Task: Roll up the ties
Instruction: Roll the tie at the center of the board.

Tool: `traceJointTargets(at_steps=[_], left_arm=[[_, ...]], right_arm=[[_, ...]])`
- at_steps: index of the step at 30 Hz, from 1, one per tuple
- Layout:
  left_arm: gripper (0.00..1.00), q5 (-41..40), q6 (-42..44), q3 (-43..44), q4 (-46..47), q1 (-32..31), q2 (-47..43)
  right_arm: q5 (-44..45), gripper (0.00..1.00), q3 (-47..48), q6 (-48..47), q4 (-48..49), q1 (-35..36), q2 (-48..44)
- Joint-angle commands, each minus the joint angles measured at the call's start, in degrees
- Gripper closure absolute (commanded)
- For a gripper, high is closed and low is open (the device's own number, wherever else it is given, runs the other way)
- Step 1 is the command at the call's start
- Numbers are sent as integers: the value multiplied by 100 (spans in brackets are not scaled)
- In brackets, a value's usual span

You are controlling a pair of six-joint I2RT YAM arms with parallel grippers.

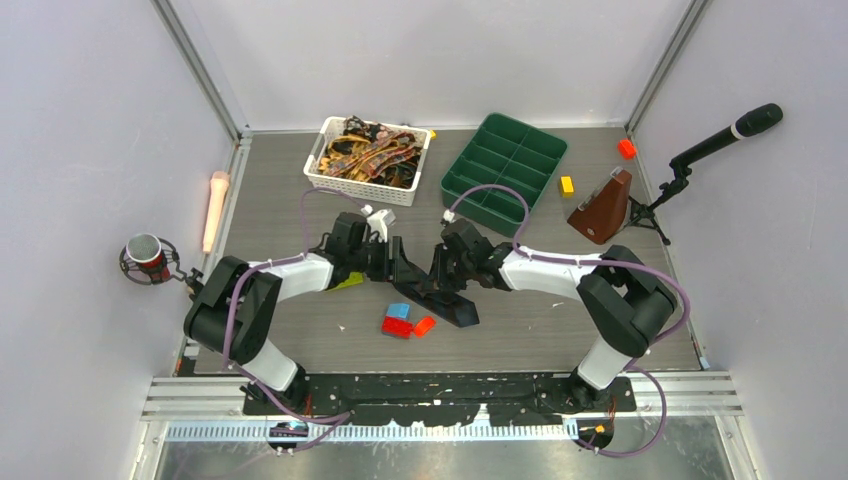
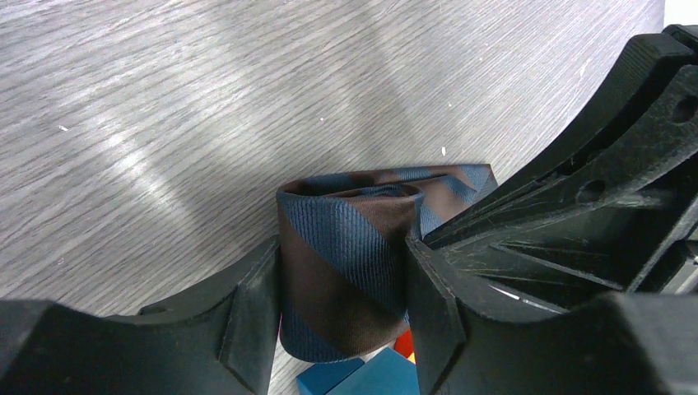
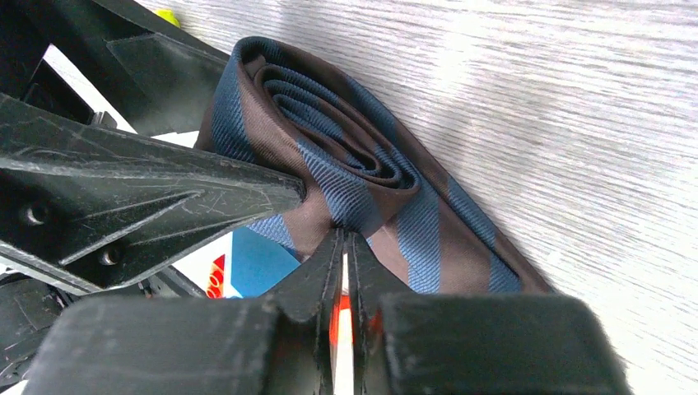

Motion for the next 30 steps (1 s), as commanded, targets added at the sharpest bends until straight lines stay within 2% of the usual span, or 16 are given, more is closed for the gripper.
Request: traceJointTargets(at_steps=[1,6,10,17,30], left_arm=[[47,-39,148,231,-225,0,-15],[48,-534,364,328,-635,-149,-216],[49,-1105,604,564,-1152,-414,-305],[50,-2173,949,925,-1770,-951,-480],[52,-3865,1456,1369,-2288,-1383,-521]], right_arm=[[284,85,-30,-213,55,3,-379],[624,75,-206,-331,78,2,-938],[1009,71,-265,-381,-67,2,-1315],[1945,68,-240,-409,-598,-6,-1780],[2456,67,-285,-373,-893,-6,-2198]])
